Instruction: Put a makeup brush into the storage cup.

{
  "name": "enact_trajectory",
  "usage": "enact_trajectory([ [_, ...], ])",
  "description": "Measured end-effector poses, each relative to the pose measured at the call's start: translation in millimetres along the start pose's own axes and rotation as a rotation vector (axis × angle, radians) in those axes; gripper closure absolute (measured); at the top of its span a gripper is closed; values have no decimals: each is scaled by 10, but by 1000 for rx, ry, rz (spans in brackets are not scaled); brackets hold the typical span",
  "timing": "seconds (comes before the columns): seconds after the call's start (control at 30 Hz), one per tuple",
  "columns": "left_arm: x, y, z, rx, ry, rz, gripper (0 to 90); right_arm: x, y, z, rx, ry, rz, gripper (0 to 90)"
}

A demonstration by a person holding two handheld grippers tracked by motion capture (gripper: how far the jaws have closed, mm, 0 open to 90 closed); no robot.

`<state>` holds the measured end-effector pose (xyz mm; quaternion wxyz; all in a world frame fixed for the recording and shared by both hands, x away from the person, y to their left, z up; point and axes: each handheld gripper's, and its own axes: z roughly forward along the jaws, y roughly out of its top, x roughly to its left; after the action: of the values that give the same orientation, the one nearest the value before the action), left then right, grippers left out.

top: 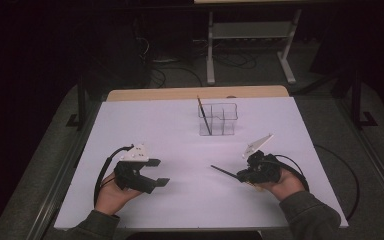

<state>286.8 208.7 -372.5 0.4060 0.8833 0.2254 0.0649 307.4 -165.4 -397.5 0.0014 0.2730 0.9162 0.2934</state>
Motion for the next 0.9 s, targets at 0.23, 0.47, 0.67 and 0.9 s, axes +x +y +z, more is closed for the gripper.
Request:
enact_trajectory([
  [0.23,-78,158,2,12,-23,48,304,117,184,-55,8,43,-103,828],
  [0.47,-165,341,102,30,-73,115,333,257,410,-25,19,123,-201,828],
  [0.67,-238,427,185,52,-109,148,367,345,517,5,34,162,-244,828],
  [0.9,-317,498,286,104,-169,182,457,463,652,45,47,196,-318,827],
])
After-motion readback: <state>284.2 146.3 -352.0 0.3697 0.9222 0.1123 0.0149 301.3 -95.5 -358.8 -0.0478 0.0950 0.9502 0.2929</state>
